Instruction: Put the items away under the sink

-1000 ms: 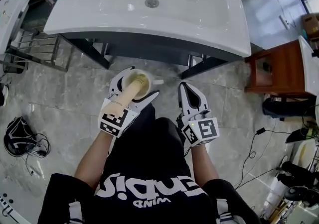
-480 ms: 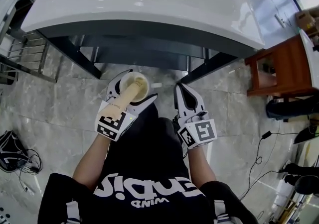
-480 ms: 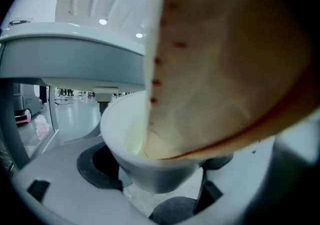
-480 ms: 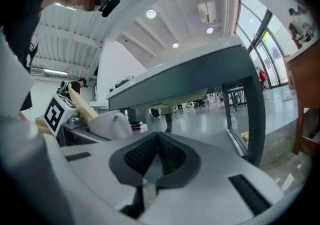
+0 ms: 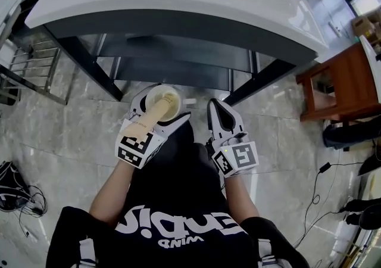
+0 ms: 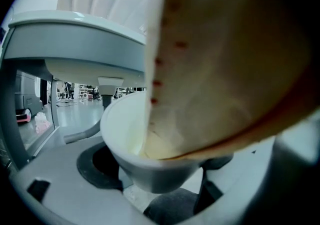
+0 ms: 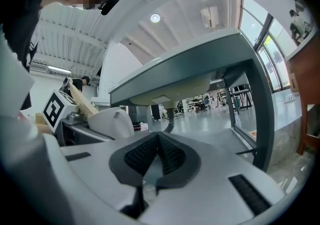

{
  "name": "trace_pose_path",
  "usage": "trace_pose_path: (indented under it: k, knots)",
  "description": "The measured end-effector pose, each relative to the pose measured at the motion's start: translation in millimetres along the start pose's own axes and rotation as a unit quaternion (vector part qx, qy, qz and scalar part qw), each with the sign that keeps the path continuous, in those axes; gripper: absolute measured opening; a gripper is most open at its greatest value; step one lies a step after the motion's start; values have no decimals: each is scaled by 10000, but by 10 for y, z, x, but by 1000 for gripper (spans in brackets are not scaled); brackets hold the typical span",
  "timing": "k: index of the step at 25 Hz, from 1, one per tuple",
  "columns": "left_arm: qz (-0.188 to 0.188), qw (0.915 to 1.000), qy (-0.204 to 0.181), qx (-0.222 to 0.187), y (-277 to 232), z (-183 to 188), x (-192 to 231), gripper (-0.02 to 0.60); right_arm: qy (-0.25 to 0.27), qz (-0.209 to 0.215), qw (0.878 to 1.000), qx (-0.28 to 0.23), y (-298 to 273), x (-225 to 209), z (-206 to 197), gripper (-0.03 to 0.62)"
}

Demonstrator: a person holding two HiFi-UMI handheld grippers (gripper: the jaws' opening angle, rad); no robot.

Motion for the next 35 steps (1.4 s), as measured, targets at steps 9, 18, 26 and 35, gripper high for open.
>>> trace_pose_path:
  k: [9, 18, 26, 35]
  knots:
    - [-65, 9999, -21, 111, -105, -205, 102, 468, 175, 40, 9998, -57, -155, -16, -85, 18]
    - [-2, 9998, -72, 182, -307, -279, 109, 468, 204, 139, 9995, -175, -254, -65, -59, 18]
    - [52, 9996, -116, 262, -600, -350, 169, 468, 101, 39, 9997, -214, -233, -204, -99, 18]
    - [178, 9993, -186, 273, -1055, -407, 227, 468, 43, -38, 9999, -146, -180, -372, -168, 18]
Point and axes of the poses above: the fingertips, and each gripper's own axes: y backward along the fingers, x to its left, z out of its top, the point moved 6 cm from there along y, backward along the fingers, and after that the axes turned 13 degrees about z, right-handed, at the moved point
